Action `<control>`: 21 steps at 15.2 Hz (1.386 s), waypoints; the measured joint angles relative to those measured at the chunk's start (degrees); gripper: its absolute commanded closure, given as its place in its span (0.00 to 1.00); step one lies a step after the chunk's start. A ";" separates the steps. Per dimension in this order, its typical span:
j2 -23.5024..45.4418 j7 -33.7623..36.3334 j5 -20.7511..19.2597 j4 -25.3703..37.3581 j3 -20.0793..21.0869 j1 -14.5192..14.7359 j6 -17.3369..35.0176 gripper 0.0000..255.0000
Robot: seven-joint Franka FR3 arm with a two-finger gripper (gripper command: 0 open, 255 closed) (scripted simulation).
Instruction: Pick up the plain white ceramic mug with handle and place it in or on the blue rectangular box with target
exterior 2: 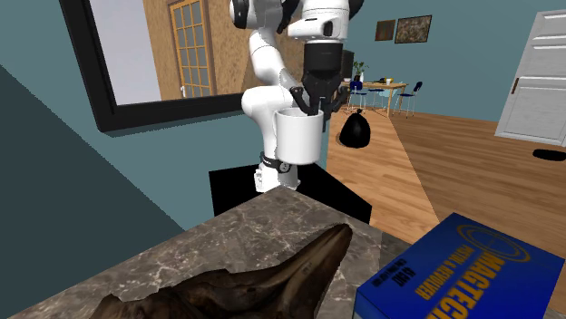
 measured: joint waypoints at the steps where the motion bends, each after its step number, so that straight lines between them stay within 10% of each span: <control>1: -0.31 0.01 0.03 0.68 0.06 0.01 -0.98 1.00; 7: 2.38 0.46 0.54 5.44 0.54 0.44 -3.10 1.00; 21: 34.05 3.91 3.04 35.77 2.97 2.94 -1.80 1.00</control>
